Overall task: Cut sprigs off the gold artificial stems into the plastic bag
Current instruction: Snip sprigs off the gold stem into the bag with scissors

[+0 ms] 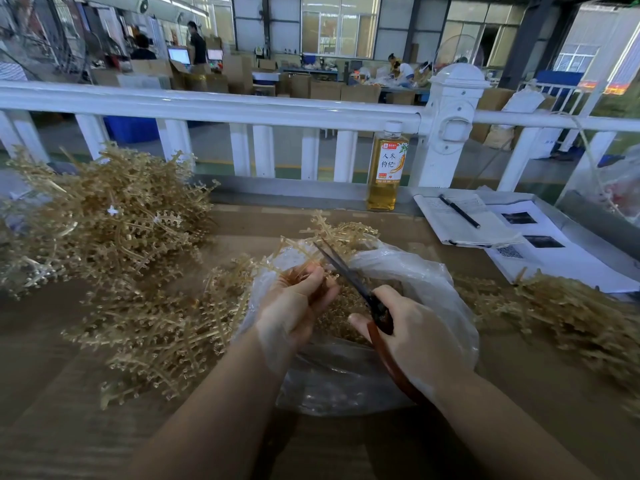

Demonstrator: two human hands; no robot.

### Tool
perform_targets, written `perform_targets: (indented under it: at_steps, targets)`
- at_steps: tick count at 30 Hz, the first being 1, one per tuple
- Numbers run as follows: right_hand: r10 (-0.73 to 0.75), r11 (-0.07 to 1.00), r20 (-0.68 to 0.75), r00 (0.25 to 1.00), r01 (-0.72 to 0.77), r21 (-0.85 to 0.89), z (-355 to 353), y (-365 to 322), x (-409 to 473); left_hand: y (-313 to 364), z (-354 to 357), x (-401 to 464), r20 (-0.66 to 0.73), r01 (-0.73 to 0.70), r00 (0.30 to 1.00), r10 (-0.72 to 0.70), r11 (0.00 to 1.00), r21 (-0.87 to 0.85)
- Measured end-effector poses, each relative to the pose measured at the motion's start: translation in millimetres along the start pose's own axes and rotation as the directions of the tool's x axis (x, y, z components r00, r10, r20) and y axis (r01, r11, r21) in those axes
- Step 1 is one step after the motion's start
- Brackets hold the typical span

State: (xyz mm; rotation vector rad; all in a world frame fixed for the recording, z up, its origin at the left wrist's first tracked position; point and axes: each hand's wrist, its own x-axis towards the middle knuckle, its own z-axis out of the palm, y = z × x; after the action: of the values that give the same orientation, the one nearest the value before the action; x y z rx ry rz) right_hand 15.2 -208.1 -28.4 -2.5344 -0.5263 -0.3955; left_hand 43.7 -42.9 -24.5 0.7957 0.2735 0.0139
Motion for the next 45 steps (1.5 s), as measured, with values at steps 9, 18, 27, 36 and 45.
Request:
perform_targets:
  at_steps: [9,18,27,36,45]
  targets:
    - [-0.015,0.999,0.089,0.996,0.019,-0.036,1.4,2.7,-0.8,-3.6,2.1,1.3,-0.098,-0.055,0.994,0.054,0.998,-0.003]
    - [-0.013,0.998,0.112,0.994,0.020,-0.056,1.7,1.5,0.8,-5.3,4.9,-2.0,-0.098,-0.064,0.993,0.069,0.997,0.045]
    - [-0.003,1.000,0.117,0.993,0.005,-0.016,1.8,-0.2,3.0,-8.6,2.3,-0.2,-0.066,-0.060,0.996,0.064,0.996,0.061]
    - [-0.008,0.999,0.119,0.993,0.013,-0.037,4.2,2.7,4.6,-7.3,1.4,0.7,-0.080,-0.021,0.996,0.027,0.998,0.064]
    - [-0.002,0.999,0.095,0.995,0.007,-0.052,5.4,3.0,4.1,-7.1,1.8,2.7,-0.099,0.003,0.995,0.005,0.997,0.082]
